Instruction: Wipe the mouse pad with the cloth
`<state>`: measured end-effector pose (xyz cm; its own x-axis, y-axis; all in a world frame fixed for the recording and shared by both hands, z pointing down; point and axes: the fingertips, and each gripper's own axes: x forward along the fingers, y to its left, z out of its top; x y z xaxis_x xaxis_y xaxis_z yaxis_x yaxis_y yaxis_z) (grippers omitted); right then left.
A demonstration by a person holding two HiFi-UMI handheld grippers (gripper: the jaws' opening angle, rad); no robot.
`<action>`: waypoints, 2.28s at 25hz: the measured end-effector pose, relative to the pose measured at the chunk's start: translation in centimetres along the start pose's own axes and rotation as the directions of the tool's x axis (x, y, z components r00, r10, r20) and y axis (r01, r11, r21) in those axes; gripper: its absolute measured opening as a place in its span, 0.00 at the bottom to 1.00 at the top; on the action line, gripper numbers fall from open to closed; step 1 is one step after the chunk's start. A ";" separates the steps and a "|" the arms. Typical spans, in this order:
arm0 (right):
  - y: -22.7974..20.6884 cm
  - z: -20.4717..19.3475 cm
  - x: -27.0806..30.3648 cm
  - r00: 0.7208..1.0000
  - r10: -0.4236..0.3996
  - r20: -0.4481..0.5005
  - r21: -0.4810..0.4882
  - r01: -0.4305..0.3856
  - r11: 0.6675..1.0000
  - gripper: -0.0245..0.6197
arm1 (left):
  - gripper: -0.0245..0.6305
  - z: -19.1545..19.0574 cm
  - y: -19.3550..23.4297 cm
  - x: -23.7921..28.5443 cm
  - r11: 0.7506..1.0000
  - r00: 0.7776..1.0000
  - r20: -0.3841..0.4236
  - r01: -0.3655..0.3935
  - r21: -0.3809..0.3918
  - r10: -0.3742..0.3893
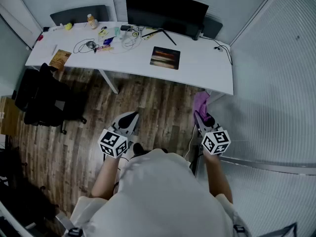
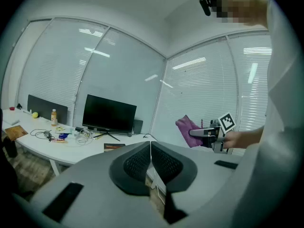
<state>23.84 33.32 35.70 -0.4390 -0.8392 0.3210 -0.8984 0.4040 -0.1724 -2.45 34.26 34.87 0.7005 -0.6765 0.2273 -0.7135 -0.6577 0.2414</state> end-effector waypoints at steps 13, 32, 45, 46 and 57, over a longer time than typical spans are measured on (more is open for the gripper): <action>1.0 0.8 1.0 1.000 -0.015 0.014 -0.005 0.015 1.000 0.25 | 0.07 0.2 1.5 -0.4 1.000 1.000 0.005 0.012 -0.002 -0.012; 6.7 -0.1 4.7 0.998 -0.057 0.021 0.028 0.056 0.998 0.25 | 0.07 -0.7 7.3 -4.6 0.999 0.999 -0.016 0.047 -0.002 -0.047; 6.8 -0.2 9.7 0.999 -0.027 -0.034 0.037 0.028 0.999 0.25 | 0.07 -0.9 11.8 -3.2 0.999 0.999 -0.034 0.014 -0.039 -0.015; 6.4 0.0 10.4 0.999 -0.022 -0.035 0.038 0.023 0.999 0.25 | 0.07 -0.8 12.3 -2.7 0.999 0.999 -0.036 0.008 -0.040 -0.010; 0.5 2.5 18.2 0.996 0.055 -0.067 0.042 -0.052 0.998 0.25 | 0.07 1.4 15.3 4.7 0.998 0.998 -0.049 -0.039 -0.047 0.037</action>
<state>15.45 17.34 39.10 -0.4878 -0.7894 0.3727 -0.8728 0.4318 -0.2277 -10.05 20.55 38.30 0.6734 -0.6833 0.2823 -0.7392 -0.6141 0.2766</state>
